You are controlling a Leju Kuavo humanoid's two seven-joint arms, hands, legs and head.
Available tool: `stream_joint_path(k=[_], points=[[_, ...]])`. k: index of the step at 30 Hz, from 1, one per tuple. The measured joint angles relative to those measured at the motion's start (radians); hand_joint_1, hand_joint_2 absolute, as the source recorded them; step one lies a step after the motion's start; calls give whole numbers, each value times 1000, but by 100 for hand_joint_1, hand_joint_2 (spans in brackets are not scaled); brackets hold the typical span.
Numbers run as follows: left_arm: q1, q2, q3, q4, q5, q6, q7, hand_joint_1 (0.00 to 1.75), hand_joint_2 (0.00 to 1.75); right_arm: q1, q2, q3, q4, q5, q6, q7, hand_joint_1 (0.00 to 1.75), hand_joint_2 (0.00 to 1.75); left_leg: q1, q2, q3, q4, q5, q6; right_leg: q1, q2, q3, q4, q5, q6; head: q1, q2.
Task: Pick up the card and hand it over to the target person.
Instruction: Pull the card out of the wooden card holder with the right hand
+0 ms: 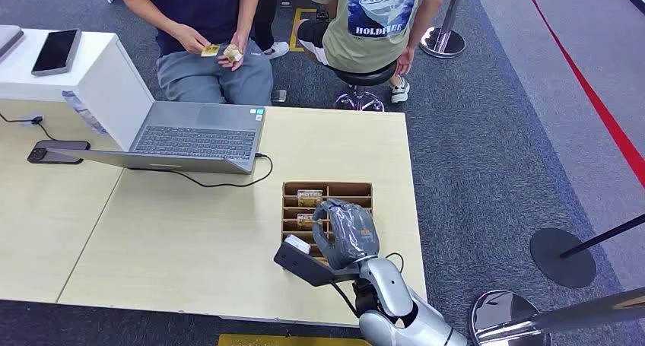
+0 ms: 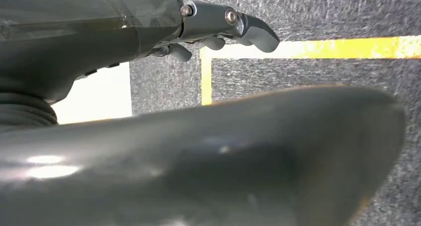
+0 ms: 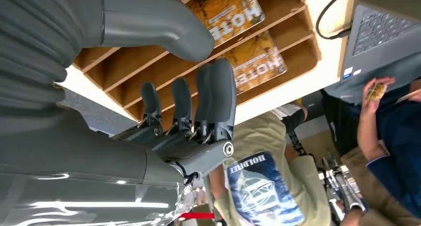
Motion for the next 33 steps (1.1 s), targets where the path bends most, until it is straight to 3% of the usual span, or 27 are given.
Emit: stream_joint_path(k=[22,33], points=[[-2,-7,-7,0,-2,-5,1,0,0,-12,14,18,57,-12,-30,1,93,175,0,1,1,-1,0,0,0,0,1,-1,0,-1,0,0],[4,-5,-6,0,4,-5,-2,0,0,-22,-35,-16,-16,18,-50,51,87,175,0,1,0,0,0,0,0,1,-1,1,0,0,0,0]])
